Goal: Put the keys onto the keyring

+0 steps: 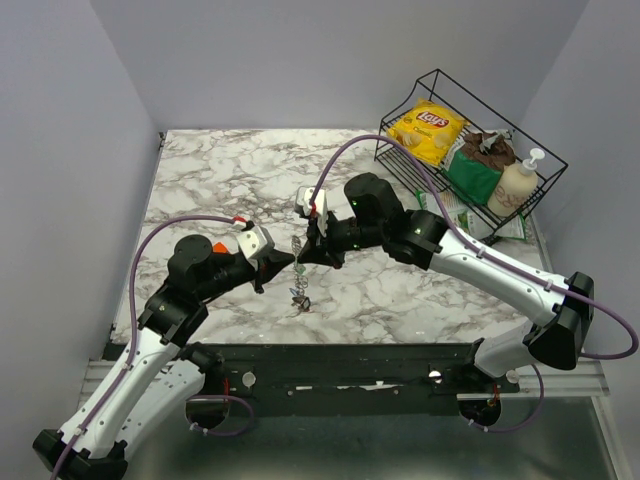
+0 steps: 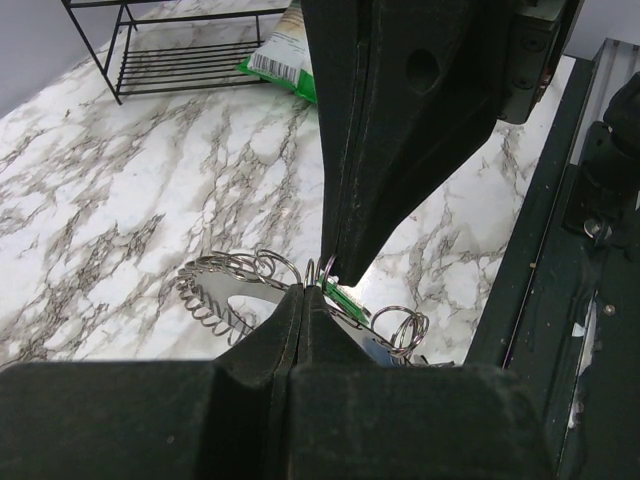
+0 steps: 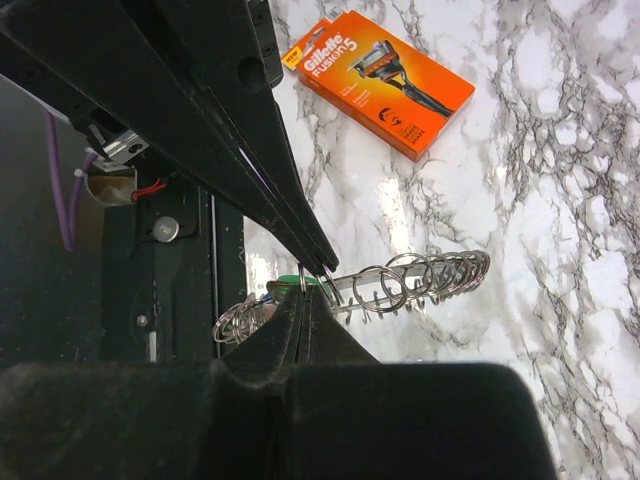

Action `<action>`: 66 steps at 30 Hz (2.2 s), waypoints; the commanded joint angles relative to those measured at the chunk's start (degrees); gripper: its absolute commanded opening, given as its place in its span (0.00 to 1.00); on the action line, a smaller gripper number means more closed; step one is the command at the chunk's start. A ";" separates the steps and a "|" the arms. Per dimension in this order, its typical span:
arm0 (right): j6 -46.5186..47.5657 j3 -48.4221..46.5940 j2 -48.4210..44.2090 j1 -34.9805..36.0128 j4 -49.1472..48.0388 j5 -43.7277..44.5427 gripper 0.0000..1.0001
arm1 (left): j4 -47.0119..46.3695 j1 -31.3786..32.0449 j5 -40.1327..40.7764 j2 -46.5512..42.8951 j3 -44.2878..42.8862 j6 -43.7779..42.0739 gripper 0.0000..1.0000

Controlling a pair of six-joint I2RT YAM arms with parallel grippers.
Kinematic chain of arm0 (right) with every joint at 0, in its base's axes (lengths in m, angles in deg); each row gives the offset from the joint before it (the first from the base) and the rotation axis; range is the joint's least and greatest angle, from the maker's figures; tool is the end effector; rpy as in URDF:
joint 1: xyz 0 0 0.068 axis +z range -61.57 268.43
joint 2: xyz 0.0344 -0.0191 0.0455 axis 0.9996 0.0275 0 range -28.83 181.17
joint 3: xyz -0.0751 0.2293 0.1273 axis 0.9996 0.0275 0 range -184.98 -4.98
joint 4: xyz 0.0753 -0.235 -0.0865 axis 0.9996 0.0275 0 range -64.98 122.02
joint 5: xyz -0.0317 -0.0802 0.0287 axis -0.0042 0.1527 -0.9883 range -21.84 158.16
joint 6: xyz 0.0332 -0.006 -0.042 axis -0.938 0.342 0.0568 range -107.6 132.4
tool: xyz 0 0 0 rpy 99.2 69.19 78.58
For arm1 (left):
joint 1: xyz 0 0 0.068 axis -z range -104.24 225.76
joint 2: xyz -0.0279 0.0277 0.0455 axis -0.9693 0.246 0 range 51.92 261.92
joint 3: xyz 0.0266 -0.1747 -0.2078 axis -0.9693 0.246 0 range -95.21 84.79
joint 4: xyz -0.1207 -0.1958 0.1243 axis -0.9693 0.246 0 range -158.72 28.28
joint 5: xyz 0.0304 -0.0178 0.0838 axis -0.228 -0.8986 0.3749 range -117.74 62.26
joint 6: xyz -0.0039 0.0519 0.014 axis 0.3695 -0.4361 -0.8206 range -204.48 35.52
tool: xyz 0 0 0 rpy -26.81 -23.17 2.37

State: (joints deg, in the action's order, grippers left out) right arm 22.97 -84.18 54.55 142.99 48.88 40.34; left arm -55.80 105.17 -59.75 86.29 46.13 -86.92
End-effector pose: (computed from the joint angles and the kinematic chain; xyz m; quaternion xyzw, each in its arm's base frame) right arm 0.1786 0.2797 0.3682 -0.5523 0.6347 0.3783 0.3861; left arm 0.1170 -0.0875 0.3250 0.3728 0.6517 -0.3495 0.5605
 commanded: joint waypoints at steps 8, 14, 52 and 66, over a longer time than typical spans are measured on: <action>-0.02 -0.96 -0.67 0.28 -0.83 4.08 0.01 | -1.68 0.30 -3.59 -1.15 -0.37 -0.20 0.00; 0.07 -0.96 -0.32 0.28 -0.30 4.96 0.01 | -1.68 0.30 -3.59 -1.32 -0.37 -0.11 0.00; -1.69 3.35 -1.37 -0.16 -0.39 6.89 0.01 | -3.79 0.30 -3.85 -2.29 -0.02 0.68 0.00; 2.78 10.01 -9.88 -0.25 -3.45 9.80 0.70 | -3.79 0.30 -3.59 -2.03 -0.19 0.77 0.00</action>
State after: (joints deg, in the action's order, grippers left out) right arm 22.92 -77.64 49.61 142.84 48.24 48.15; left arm -56.32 105.15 -61.69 84.96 46.24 -86.57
